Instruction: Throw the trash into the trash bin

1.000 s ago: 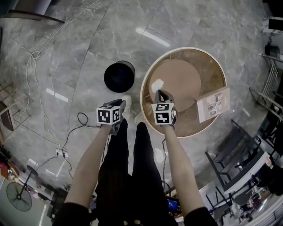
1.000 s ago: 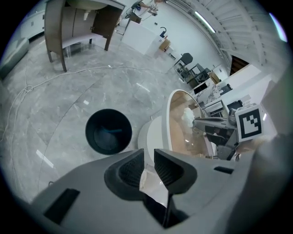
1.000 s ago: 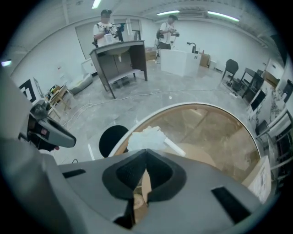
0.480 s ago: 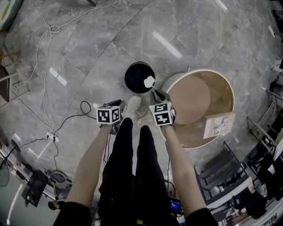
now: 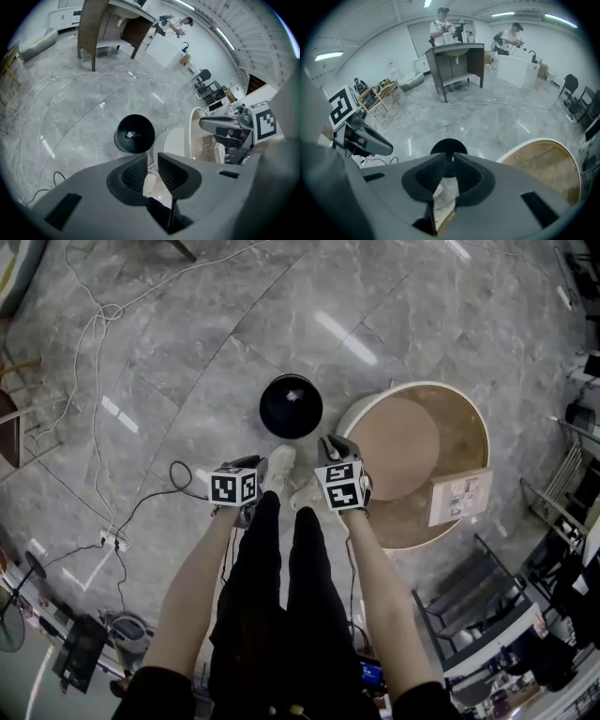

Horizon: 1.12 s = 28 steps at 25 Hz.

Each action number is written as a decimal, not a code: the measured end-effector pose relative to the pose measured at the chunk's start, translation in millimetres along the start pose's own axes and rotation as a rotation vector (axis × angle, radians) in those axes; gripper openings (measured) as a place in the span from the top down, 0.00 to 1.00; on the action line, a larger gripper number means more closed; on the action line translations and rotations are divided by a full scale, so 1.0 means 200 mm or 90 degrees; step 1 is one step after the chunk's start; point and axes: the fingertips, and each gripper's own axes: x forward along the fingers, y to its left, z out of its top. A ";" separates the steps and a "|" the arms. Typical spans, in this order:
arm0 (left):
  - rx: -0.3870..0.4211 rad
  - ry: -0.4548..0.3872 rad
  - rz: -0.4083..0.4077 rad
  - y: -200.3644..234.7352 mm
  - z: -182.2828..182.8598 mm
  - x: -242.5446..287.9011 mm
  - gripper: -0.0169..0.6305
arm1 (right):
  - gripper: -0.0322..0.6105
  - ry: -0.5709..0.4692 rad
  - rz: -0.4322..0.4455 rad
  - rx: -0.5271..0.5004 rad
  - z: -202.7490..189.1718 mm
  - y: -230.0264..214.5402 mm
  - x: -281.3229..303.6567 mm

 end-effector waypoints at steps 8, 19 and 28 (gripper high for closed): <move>0.077 -0.002 -0.022 -0.32 0.10 -0.07 0.86 | 0.86 -0.046 -0.055 0.049 -0.11 -0.16 -0.47; 0.314 0.052 -0.096 -0.93 0.05 -0.25 0.86 | 0.83 -0.095 -0.139 0.188 -0.46 -0.19 -1.16; 0.607 -0.160 -0.211 -1.75 0.15 -0.72 0.90 | 0.95 -0.357 -0.240 0.329 -0.37 -0.18 -1.96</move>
